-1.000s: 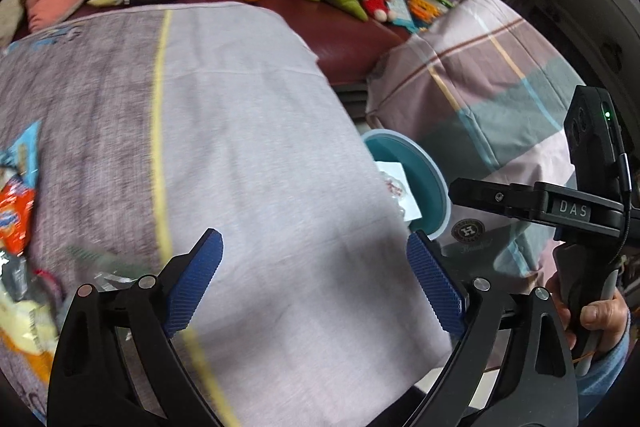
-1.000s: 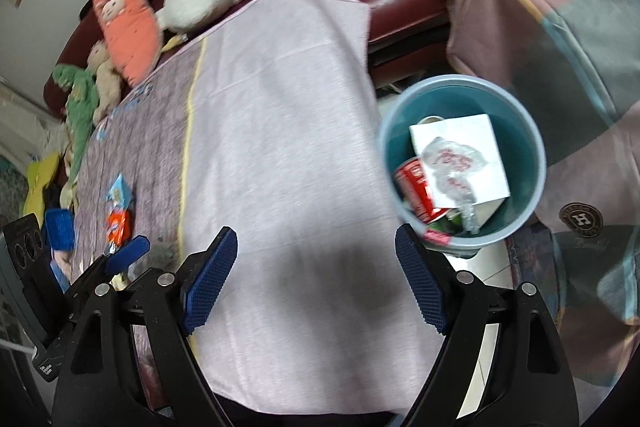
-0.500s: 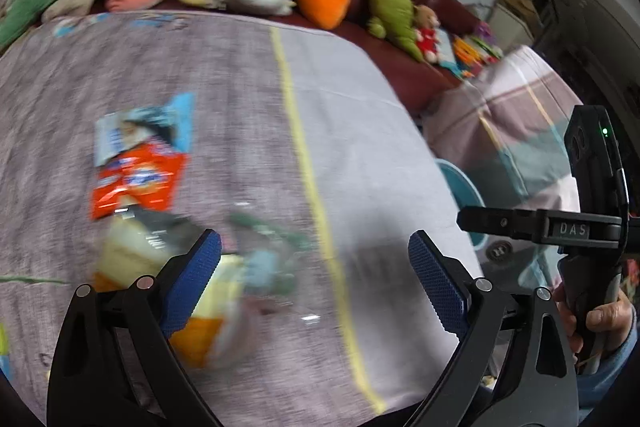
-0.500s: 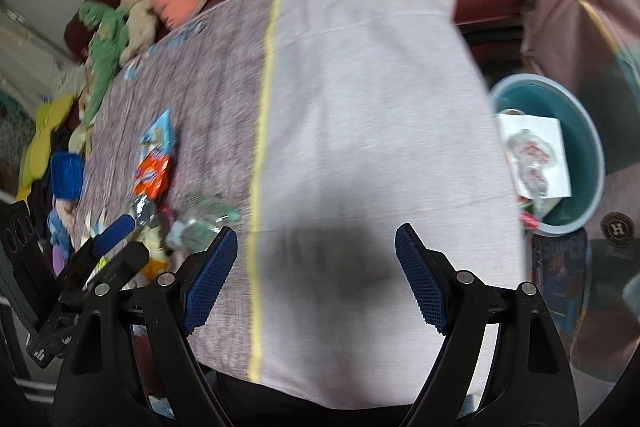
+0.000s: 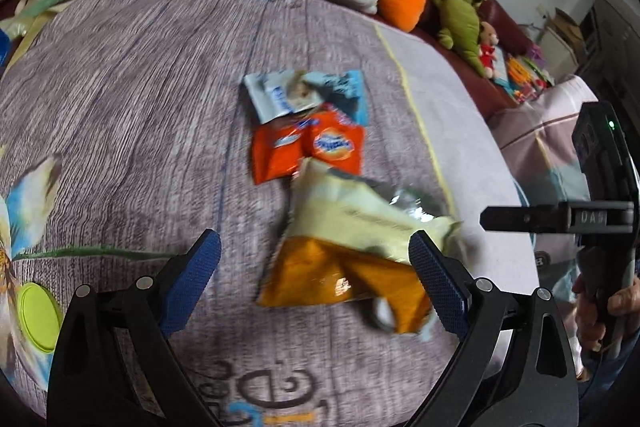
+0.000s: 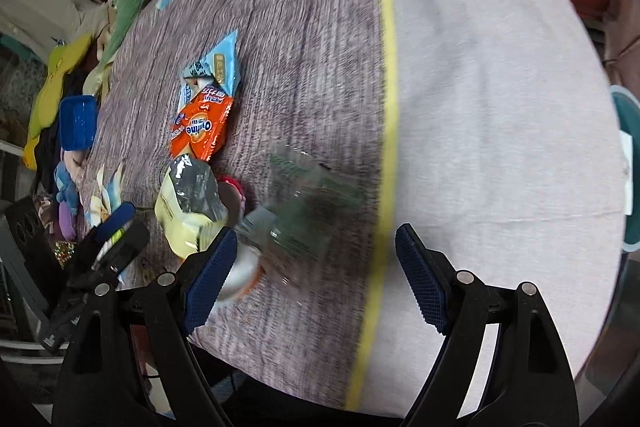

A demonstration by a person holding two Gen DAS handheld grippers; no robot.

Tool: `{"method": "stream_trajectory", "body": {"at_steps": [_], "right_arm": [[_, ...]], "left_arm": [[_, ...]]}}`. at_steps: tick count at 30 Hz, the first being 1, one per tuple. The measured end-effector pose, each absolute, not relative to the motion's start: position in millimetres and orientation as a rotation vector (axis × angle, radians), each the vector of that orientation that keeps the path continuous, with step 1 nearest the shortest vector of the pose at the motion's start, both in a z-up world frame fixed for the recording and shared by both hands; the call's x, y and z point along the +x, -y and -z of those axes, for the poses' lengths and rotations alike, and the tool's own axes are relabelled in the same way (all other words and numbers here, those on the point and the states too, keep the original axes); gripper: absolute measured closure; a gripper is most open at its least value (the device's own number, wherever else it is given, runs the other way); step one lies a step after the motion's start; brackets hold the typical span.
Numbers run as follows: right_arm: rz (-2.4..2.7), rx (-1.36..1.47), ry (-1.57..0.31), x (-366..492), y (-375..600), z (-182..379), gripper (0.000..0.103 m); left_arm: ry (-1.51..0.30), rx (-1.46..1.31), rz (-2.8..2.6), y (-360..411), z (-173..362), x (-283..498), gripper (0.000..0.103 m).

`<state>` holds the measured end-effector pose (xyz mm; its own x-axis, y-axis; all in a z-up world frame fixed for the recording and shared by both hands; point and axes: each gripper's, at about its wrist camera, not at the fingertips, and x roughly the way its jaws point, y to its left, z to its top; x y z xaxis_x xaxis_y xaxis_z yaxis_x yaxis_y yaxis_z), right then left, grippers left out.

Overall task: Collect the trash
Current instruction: 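Move both tools back over the table toward the snack packets, then grasp the yellow-orange snack bag with the left tool while the right tool grasps the clear green-printed packet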

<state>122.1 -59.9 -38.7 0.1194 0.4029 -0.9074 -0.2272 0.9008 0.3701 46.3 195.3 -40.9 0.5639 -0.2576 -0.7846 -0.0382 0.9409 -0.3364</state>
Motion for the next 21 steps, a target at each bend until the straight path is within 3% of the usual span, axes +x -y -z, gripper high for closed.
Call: {"method": "stream_trajectory", "body": {"at_steps": [14,16,17,21], "right_arm": [[-0.469,0.189,-1.483,137.2,31.2,84.6,0.025],[-0.472,0.186,-1.471,136.3,34.0,86.7,0.031],[-0.475,0.184,-1.465,136.0,35.3,86.7,0.042],[-0.495,0.182,-1.450,134.0,40.7,86.4,0.049]], "left_arm": [[-1.078,-0.283,0.185,-197.8,77.9,55.4,0.008],[-1.077,-0.276,0.191,-194.1,78.5,57.2,0.008],[-1.078,-0.272,0.198,-191.0,78.5,58.6,0.008],[-1.074,-0.256,0.209,-181.6,79.4,62.1,0.008]]}}
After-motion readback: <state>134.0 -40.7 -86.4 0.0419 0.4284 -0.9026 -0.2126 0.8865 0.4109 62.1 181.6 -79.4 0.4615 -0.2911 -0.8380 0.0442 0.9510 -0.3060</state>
